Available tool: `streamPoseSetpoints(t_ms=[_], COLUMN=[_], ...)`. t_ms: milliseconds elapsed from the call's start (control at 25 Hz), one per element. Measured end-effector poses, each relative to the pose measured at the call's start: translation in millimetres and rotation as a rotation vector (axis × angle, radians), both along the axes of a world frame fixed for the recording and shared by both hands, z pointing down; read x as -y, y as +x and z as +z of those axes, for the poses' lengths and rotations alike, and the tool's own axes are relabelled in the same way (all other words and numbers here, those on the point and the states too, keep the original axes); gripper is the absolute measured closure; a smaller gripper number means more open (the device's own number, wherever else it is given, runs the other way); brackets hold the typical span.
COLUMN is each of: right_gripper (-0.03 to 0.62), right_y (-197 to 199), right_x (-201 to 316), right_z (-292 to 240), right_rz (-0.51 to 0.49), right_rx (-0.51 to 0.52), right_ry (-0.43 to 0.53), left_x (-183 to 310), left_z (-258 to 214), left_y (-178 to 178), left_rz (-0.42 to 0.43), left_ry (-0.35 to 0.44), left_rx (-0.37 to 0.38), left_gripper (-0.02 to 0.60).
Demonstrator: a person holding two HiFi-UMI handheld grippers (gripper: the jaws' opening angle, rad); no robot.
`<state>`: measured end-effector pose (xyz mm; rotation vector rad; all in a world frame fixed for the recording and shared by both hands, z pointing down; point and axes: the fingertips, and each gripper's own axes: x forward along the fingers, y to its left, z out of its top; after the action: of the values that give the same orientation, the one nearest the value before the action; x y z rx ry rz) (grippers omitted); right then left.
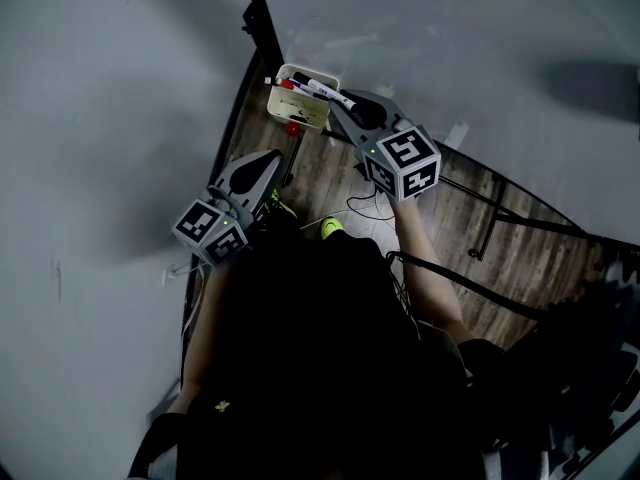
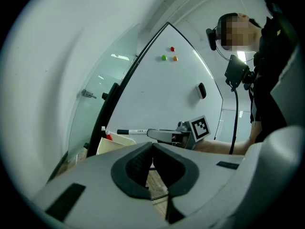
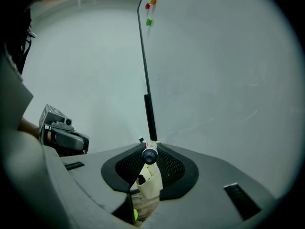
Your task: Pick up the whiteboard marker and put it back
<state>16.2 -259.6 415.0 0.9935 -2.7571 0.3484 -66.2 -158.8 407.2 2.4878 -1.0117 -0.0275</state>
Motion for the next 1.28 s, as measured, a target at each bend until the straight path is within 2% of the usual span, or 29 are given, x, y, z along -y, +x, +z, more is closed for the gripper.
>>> streamPoseSetpoints(t_ms=[240, 1280], right_gripper=[0.525, 0.525], right_y=[1, 13], right_x=[-8, -43], right_z=[-14, -68], right_rz=[-0.008, -0.028], right_rx=[0.008, 0.02], right_ry=[0.024, 0.127], left_x=[3, -4], left_z=[0, -16], left_y=[3, 35], left_rz=[-0.014, 0.059], left_ry=[0.001, 0.075], left_rx=[-0.026, -0.093], left_gripper=[0.568, 0.568])
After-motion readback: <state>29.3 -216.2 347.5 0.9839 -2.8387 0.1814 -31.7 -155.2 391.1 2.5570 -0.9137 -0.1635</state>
